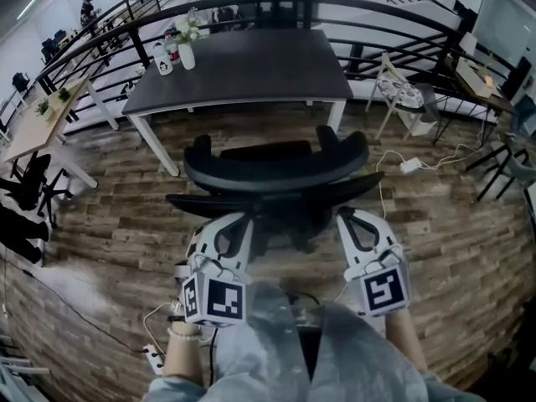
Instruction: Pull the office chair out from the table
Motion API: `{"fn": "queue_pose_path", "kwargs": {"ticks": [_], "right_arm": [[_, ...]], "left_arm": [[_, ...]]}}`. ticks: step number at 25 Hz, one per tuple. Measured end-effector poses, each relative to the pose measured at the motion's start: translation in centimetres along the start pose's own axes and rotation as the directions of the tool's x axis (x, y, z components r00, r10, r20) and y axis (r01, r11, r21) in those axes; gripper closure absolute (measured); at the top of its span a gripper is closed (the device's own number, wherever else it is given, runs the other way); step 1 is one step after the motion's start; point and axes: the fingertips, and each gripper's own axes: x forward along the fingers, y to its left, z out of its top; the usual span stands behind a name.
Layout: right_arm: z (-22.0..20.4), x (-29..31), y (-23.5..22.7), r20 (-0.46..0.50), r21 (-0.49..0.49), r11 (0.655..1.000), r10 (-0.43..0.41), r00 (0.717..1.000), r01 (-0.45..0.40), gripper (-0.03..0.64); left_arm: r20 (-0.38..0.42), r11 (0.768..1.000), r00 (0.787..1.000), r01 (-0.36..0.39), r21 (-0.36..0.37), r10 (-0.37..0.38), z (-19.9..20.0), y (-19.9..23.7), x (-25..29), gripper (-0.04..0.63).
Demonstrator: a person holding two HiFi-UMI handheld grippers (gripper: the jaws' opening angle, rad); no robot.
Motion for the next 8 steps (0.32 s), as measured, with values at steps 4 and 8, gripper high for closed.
{"fn": "queue_pose_path", "kwargs": {"ticks": [4,8], "right_arm": [[-0.26,0.05,-0.18,-0.013,-0.005,1.000,-0.004,1.000,0.004,0.614],[-0.14,0.33,-0.05,-0.016,-0.006,1.000,-0.001,1.000,0.001,0.614]], "left_arm": [[-0.003,1.000,1.000,-0.003,0.002,0.003,0.01,0.17,0.02,0.594],[-0.008,1.000,1.000,-0.007,-0.001,0.007,-0.16,0.33,-0.04,0.594]]}}
